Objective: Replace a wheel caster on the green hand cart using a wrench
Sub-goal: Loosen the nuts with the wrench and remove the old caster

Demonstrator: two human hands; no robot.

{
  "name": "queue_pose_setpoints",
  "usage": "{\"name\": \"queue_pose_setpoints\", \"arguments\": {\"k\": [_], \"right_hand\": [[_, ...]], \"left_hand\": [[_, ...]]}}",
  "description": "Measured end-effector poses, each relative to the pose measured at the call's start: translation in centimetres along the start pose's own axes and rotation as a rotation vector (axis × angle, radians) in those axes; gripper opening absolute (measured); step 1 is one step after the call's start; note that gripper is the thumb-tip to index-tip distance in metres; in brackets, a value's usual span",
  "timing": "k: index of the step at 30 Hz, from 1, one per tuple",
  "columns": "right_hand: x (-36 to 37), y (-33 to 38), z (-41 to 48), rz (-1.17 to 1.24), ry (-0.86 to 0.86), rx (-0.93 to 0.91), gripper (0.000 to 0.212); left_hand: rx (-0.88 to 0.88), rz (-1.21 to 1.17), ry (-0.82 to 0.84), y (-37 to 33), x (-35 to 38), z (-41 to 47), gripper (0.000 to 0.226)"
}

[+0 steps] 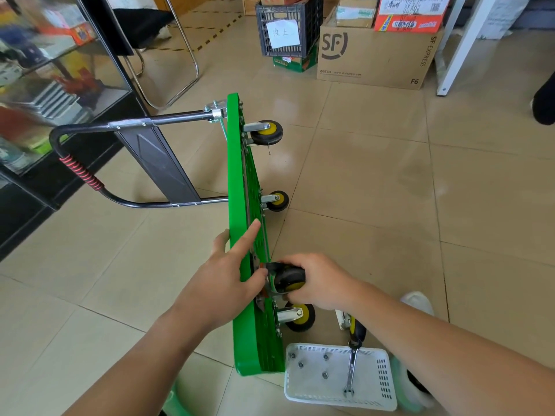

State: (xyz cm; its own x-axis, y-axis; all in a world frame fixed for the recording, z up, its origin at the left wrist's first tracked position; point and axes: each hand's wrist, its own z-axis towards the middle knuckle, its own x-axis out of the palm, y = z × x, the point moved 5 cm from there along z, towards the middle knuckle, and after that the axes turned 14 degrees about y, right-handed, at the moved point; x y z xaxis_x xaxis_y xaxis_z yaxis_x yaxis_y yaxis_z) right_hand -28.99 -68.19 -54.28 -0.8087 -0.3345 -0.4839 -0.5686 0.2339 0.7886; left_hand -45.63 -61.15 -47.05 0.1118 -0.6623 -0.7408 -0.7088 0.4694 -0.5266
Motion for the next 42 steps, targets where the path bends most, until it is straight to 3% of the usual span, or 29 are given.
{"name": "queue_pose_setpoints", "arguments": {"k": [7, 13, 21, 42], "right_hand": [[-0.4, 0.2, -0.5, -0.009, -0.017, -0.026, 0.049], [-0.5, 0.4, -0.5, 0.002, -0.013, -0.041, 0.047], [-0.6, 0.2, -0.3, -0.032, -0.016, -0.054, 0.047], [-1.9, -0.8, -1.8, 0.054, -0.072, -0.042, 0.045]], "left_hand": [[0.071, -0.21, 0.01, 1.2, 1.0, 0.0, 0.078], [0.153, -0.388, 0.011, 2.4, 1.7, 0.3, 0.061], [0.178, -0.39, 0.004, 2.2, 1.8, 0.2, 0.052], [0.137, -0.384, 0.006, 1.8, 1.5, 0.2, 0.058]]}}
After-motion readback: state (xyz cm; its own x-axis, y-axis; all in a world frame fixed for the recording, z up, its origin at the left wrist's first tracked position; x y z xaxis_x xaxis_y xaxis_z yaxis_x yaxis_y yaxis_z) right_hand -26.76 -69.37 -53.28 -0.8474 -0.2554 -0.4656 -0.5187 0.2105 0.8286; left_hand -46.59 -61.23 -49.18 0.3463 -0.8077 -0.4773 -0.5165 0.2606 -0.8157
